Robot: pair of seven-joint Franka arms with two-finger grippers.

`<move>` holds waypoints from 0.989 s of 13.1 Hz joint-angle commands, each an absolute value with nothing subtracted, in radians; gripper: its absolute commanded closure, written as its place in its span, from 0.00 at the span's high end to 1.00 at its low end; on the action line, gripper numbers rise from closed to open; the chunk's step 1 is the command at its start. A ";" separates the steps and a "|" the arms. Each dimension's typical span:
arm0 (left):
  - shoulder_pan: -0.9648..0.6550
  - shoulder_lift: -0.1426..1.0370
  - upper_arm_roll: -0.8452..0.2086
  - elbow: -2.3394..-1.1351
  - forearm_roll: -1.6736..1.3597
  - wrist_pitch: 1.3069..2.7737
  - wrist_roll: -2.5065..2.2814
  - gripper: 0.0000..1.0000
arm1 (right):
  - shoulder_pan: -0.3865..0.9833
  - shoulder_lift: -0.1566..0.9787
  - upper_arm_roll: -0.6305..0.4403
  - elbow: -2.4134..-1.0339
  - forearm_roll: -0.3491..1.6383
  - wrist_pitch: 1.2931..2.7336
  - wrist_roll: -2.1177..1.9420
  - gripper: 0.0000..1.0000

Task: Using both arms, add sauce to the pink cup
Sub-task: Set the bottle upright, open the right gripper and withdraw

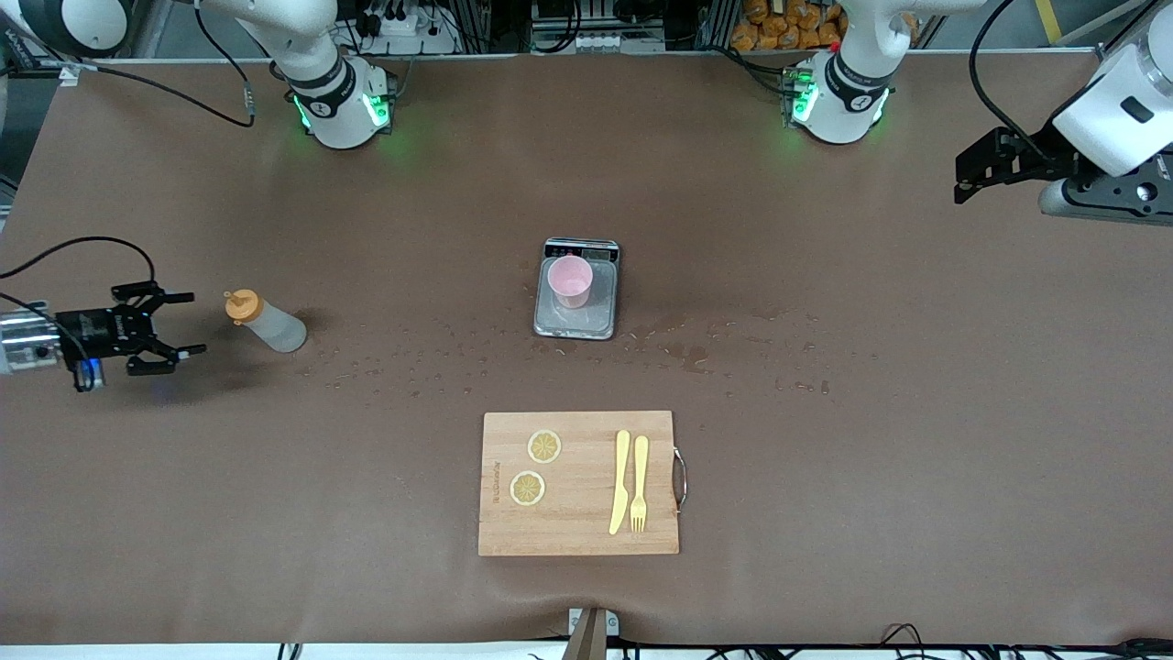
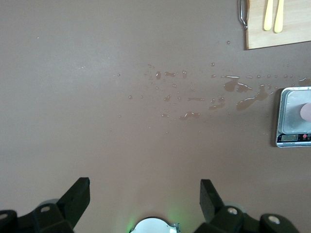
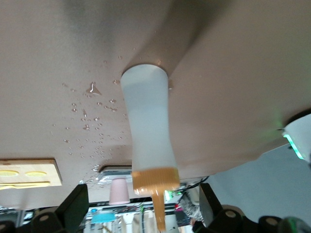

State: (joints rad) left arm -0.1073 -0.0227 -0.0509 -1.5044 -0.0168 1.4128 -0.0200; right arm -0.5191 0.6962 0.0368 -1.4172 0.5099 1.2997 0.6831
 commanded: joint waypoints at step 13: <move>-0.106 -0.028 -0.054 -1.500 -0.002 1.414 -0.002 1.00 | -0.131 0.339 0.037 -1.325 0.290 1.206 0.693 1.00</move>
